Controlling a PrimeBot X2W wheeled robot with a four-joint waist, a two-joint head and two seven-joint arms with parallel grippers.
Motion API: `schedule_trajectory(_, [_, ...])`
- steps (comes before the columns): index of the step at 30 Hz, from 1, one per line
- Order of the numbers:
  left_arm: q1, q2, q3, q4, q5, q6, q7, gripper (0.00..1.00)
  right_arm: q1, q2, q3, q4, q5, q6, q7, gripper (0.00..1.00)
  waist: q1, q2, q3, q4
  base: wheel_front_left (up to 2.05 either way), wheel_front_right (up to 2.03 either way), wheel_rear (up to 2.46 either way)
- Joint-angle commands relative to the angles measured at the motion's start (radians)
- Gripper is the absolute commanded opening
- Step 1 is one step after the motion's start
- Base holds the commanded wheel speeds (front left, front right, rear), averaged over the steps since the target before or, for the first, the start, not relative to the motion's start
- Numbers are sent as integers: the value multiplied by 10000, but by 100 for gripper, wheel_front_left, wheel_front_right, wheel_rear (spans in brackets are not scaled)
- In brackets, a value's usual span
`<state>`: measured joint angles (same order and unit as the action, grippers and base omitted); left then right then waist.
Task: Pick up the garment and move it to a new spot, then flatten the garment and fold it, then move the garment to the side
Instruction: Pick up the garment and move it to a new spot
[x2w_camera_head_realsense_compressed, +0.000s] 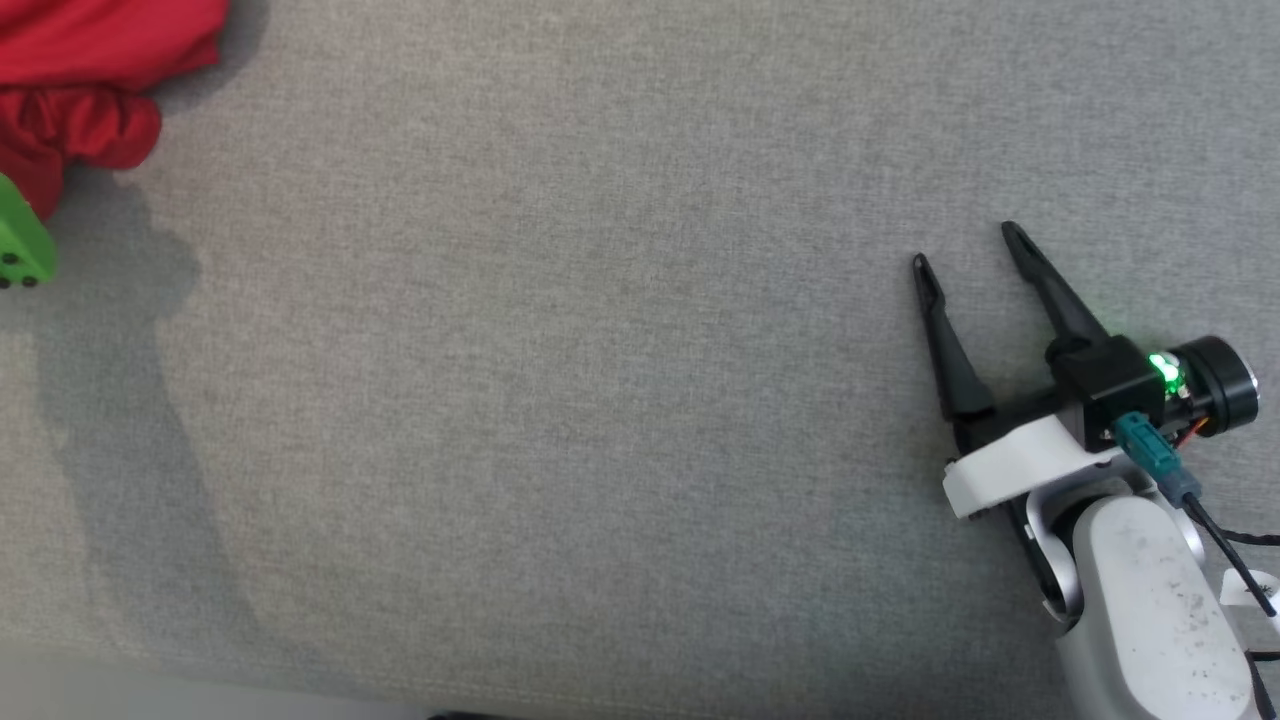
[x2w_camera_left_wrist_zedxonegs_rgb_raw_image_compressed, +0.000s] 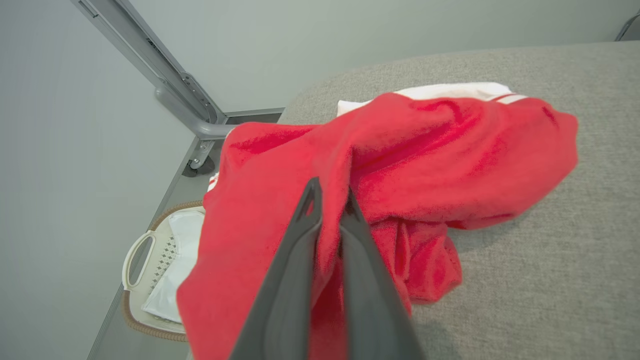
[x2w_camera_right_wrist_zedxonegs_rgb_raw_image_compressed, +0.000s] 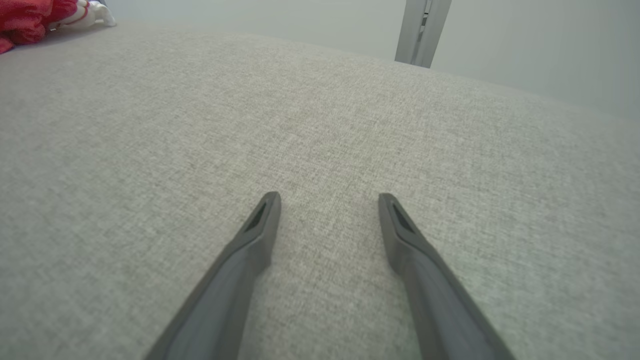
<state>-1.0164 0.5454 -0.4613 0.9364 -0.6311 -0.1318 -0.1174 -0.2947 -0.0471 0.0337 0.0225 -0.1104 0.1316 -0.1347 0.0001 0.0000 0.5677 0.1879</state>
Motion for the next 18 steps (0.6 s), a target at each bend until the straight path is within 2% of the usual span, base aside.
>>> schedule_trajectory(1, [-309, 236, -101, -47, 21, 18, -111, 0, 271, -62, -5, 320, 120, -19, -85, 100, -1, 0, -881, -412, 0, 0, 0])
schedule_trajectory(11, [-774, 803, -1296, -1493, 211, 18, -250, 0, 640, -52, 272, 1744, 1035, -19, -797, 100, -1, 0, -3081, -1393, 0, 0, 0])
schedule_trajectory(14, [-805, 728, -1721, -2206, 177, 19, -128, 0, 773, -49, 351, 2072, 1276, -17, -942, 100, -1, 0, -3601, -1691, 0, 0, 0])
schedule_trajectory(18, [-705, 306, -2120, -3118, 52, 18, -54, 0, 935, -51, 457, 2437, 1606, -17, -1104, 100, -1, 0, -4232, -2119, 0, 0, 0])
